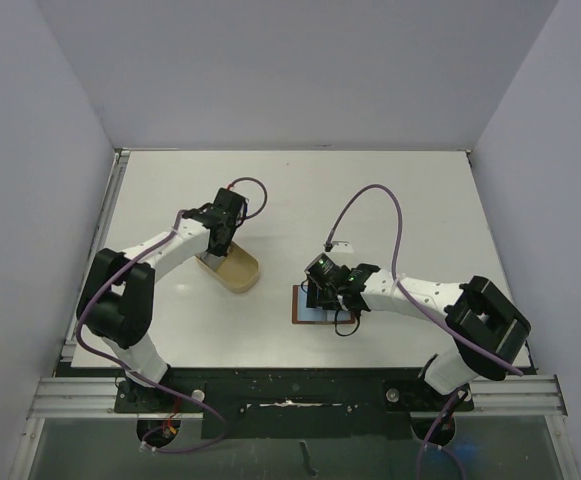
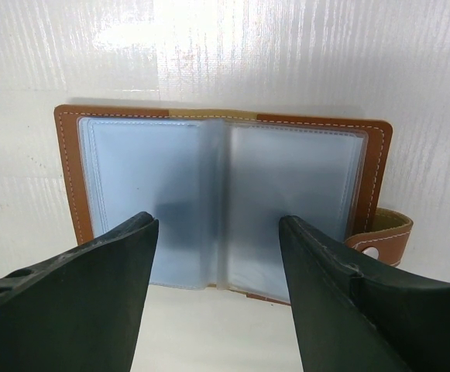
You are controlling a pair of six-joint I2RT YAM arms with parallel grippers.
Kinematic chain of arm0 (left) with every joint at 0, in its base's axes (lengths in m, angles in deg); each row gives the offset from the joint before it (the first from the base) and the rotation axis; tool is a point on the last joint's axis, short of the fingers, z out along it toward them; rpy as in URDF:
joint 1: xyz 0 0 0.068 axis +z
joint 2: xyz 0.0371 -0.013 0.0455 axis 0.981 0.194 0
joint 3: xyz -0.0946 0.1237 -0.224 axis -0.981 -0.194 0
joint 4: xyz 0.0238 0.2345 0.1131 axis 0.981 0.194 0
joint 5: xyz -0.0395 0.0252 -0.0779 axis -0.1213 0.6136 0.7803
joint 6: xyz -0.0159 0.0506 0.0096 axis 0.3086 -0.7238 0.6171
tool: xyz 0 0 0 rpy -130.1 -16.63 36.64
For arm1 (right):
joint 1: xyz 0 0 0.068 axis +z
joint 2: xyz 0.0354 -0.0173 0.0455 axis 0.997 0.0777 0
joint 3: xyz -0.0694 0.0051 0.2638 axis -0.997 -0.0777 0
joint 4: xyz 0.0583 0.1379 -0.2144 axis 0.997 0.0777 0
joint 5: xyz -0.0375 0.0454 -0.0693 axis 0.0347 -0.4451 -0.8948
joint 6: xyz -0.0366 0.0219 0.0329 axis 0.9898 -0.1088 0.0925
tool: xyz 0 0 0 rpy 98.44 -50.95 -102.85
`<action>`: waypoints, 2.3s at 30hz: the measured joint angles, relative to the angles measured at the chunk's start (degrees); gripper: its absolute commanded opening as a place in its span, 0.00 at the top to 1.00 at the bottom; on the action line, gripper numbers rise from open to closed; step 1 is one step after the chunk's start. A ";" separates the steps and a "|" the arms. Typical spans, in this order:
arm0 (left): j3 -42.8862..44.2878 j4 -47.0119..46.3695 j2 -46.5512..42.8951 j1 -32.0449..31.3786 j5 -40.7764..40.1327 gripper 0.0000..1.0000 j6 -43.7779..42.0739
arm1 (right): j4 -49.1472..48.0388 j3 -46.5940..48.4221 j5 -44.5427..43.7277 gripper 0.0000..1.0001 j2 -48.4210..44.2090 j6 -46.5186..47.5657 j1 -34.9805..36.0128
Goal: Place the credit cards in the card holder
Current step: Pick up the credit card from the storage box, then insert the credit card into the card holder.
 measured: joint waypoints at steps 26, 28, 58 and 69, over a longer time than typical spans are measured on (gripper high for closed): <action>6.56 7.74 -2.64 -1.40 4.39 1.00 6.64 | 0.11 0.00 0.76 0.36 -4.42 1.07 -0.07; 6.23 7.58 -4.81 -1.40 6.10 1.00 7.91 | 0.13 -0.02 0.87 0.39 -5.07 1.51 -0.42; -23.80 -23.93 -26.18 -4.96 39.78 1.00 42.51 | 1.95 -7.76 -0.66 0.70 -13.68 2.56 -5.44; -27.28 -39.76 -19.41 -15.13 39.54 1.00 53.66 | 0.39 -12.13 -0.28 0.74 -13.62 2.23 -6.43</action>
